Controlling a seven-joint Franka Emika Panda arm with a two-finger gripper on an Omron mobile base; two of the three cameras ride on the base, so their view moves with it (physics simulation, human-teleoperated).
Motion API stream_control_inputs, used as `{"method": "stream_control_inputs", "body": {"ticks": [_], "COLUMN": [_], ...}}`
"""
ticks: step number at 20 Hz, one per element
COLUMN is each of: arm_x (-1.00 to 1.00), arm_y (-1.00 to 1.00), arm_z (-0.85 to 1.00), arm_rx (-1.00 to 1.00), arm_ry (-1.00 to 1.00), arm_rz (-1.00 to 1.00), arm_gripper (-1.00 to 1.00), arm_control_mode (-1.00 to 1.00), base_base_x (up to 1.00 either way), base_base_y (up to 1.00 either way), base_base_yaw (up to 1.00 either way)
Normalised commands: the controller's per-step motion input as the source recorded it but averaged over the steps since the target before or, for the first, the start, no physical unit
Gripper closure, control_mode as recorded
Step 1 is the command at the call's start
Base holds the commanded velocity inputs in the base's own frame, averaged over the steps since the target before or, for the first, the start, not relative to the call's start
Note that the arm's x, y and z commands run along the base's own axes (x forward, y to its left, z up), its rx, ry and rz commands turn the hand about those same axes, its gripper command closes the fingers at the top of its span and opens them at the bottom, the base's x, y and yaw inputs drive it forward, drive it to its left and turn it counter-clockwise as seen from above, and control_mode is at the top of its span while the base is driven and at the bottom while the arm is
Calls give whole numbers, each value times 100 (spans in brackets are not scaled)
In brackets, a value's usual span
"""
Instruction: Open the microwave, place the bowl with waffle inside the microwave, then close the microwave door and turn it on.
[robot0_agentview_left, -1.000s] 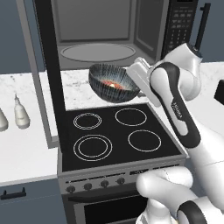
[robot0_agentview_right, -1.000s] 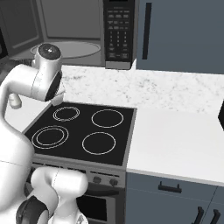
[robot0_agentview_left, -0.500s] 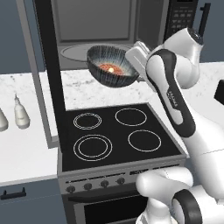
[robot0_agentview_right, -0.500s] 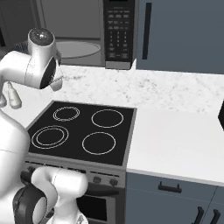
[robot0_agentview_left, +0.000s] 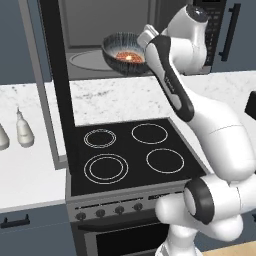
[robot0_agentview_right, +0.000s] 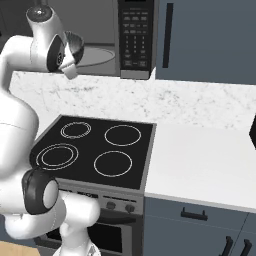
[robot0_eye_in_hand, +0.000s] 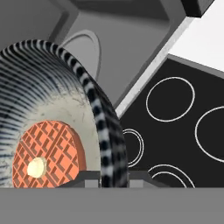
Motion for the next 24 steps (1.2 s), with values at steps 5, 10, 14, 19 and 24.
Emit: {"method": "stream_control_inputs", "body": {"ticks": [5,10,14,19,24], "arm_x": [64,55,65,56,39], "arm_y": [0,17,32,27,17], "arm_z": [0,0,-3,-26,-11], "arm_rx": [0,0,0,0,0], "arm_ry": [-3,0,8,14,5], "arm_rz": [-17,-10,-8,-7,-5], "arm_gripper": [100,100,100,100,100], "arm_control_mode": [-100,-100,-100,-100,-100], "base_base_x": [0,0,0,0,0], "base_base_y": [0,0,0,0,0], "base_base_yaw": [0,0,0,0,0]}}
